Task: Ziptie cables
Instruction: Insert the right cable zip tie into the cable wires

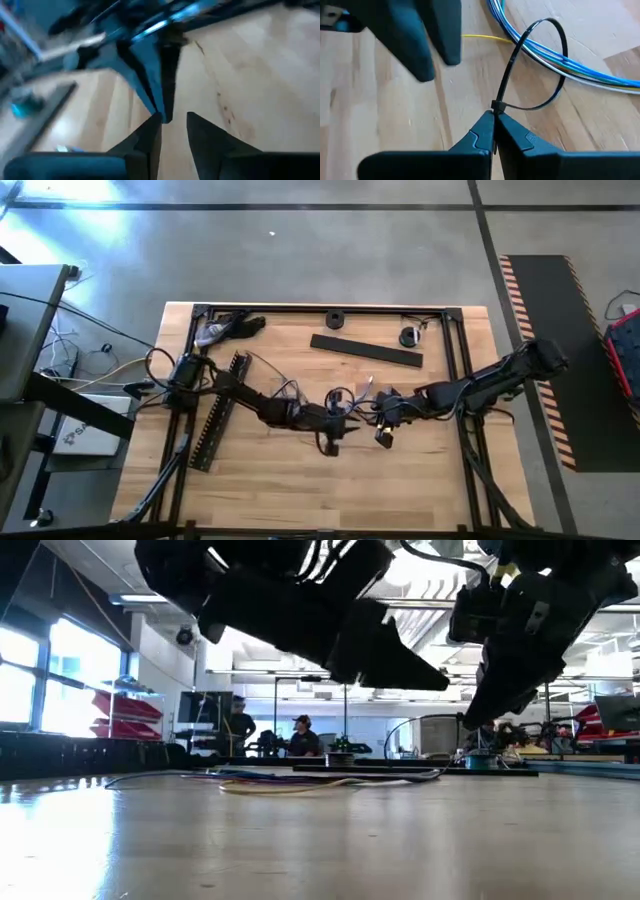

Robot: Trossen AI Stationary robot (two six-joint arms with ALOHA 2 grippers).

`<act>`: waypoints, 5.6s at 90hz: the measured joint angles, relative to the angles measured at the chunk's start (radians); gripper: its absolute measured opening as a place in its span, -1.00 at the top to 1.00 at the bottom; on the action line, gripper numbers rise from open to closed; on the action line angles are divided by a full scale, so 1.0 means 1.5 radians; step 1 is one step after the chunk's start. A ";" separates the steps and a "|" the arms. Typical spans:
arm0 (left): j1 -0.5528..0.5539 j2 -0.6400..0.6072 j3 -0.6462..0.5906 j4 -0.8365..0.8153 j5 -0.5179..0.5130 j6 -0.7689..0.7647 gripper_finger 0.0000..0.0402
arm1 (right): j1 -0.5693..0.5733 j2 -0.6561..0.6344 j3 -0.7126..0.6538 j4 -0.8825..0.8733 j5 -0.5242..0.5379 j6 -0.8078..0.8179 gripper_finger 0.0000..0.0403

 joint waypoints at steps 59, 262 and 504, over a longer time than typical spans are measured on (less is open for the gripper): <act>0.058 0.064 0.035 0.053 0.144 0.171 0.28 | -0.032 0.000 0.000 0.020 -0.064 -0.034 1.00; 0.044 0.063 0.069 -0.068 0.064 0.210 1.00 | -0.009 0.000 0.000 -0.018 -0.108 -0.029 1.00; 0.097 0.022 0.070 -0.133 0.082 0.181 1.00 | 0.234 0.051 -0.004 -0.123 0.372 0.012 1.00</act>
